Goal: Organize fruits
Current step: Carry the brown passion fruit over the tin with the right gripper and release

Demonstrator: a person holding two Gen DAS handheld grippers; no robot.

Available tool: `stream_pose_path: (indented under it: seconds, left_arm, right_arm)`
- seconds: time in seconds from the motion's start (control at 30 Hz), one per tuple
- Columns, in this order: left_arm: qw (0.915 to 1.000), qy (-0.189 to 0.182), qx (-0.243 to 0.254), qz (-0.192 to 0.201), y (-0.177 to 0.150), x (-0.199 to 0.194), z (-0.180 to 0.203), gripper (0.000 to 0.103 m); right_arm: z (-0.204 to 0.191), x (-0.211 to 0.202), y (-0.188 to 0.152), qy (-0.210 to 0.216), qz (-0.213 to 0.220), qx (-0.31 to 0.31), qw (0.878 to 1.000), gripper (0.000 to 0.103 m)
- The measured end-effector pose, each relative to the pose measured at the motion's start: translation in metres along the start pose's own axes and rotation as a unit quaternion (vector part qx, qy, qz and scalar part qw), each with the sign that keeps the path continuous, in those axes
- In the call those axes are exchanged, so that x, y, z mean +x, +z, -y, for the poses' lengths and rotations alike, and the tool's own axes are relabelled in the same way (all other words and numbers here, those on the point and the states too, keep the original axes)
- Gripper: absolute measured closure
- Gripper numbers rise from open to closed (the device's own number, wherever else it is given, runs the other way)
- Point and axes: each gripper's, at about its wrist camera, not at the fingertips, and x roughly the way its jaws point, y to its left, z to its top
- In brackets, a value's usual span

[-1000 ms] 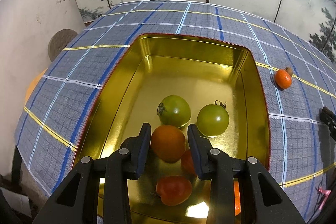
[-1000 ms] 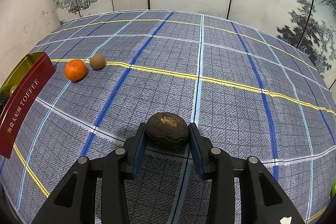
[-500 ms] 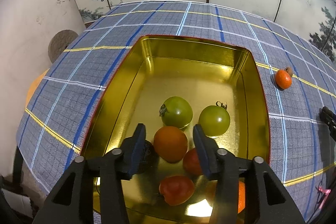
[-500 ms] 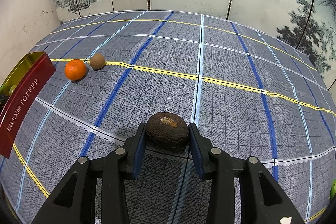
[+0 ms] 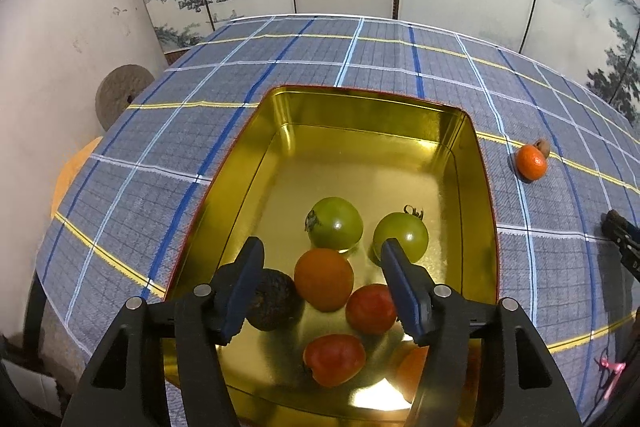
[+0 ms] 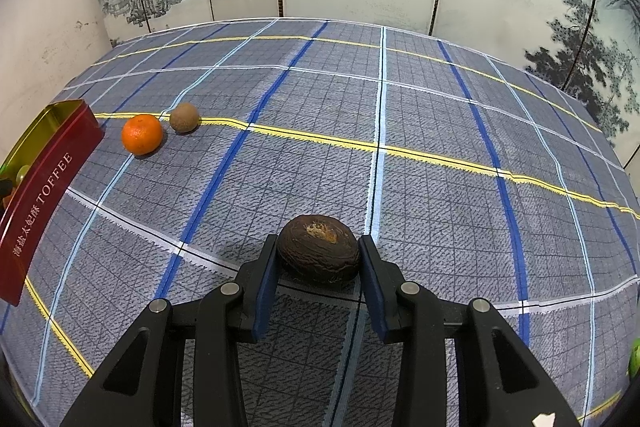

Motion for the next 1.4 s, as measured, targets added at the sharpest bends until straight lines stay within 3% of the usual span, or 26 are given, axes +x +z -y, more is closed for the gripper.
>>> stream_pose_path:
  seconds: [0.2,0.47,0.6,0.7,1.03,1.4]
  left_arm:
    - [0.9999,0.007,0.005,0.01,-0.001,-0.009,0.001,0.04]
    - [0.9995,0.007,0.002,0.03,-0.002,-0.023,0.0,0.038]
    - [0.9995,0.006,-0.004,0.031,-0.003,-0.027,-0.005,0.037]
    - [0.9994,0.007,-0.009,0.034,-0.005,-0.029,-0.008,0.03]
    - [0.9983,0.013,-0.039,0.041,-0.007,-0.041,-0.033,0.029]
    - [0.9958,0.031,-0.075,0.042,-0.011,-0.046,-0.068,0.028]
  right_arm:
    - [-0.007,-0.008,0.004,0.012,0.006,-0.006,1.0,0.067]
    - [-0.037,-0.031,0.012,0.065,0.023,-0.031,0.997,0.067]
    - [-0.066,-0.041,0.017,0.095,0.03,-0.058,0.993,0.067]
    - [-0.091,-0.051,0.018,0.115,0.035,-0.079,0.99,0.067]
    - [-0.17,-0.064,0.028,0.184,0.04,-0.136,0.973,0.067]
    - [-0.241,-0.056,0.027,0.223,0.027,-0.197,0.954,0.067]
